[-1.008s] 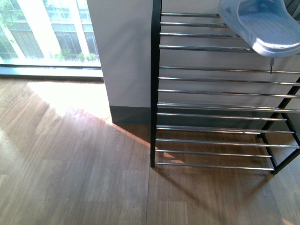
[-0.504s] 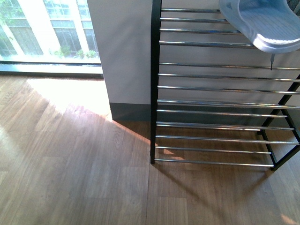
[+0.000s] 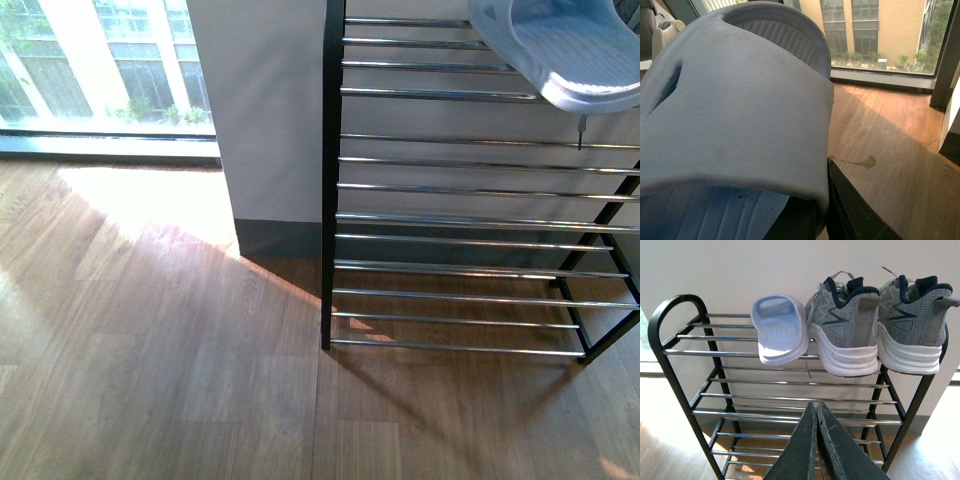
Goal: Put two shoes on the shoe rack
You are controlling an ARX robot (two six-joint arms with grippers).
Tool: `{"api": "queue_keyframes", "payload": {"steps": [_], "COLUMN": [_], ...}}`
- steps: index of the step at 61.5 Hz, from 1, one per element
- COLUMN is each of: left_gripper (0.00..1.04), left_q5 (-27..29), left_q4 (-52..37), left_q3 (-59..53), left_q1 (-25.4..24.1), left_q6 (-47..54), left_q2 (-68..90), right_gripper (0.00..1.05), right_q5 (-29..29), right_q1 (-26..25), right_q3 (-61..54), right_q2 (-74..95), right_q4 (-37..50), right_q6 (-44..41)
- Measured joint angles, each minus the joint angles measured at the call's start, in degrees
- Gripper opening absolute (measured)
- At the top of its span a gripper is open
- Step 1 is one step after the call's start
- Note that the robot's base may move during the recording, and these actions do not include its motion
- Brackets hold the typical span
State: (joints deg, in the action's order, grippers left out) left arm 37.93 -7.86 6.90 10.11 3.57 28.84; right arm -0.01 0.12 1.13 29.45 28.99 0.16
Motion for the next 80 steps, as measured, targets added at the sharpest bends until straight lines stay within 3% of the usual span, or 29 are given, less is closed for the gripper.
{"api": "queue_keyframes", "payload": {"steps": [54,61,73,80], "left_gripper": [0.02,0.02,0.02,0.02], "left_q5": [0.0,0.0,0.0,0.0], "left_q4": [0.0,0.0,0.0,0.0], "left_q3": [0.0,0.0,0.0,0.0], "left_q1": [0.0,0.0,0.0,0.0], "left_q6": [0.0,0.0,0.0,0.0], "left_q2": [0.0,0.0,0.0,0.0], "right_gripper": [0.01,0.01,0.01,0.18], "right_q5": [0.0,0.1,0.0,0.0], "right_q1": [0.0,0.0,0.0,0.0], "right_q3": [0.0,0.0,0.0,0.0], "right_q2": [-19.5,-27.2,-29.0,-29.1], "right_q4": [-19.0,-28.2,-28.9,-28.9], "right_q6": [0.0,0.0,0.0,0.0]}}
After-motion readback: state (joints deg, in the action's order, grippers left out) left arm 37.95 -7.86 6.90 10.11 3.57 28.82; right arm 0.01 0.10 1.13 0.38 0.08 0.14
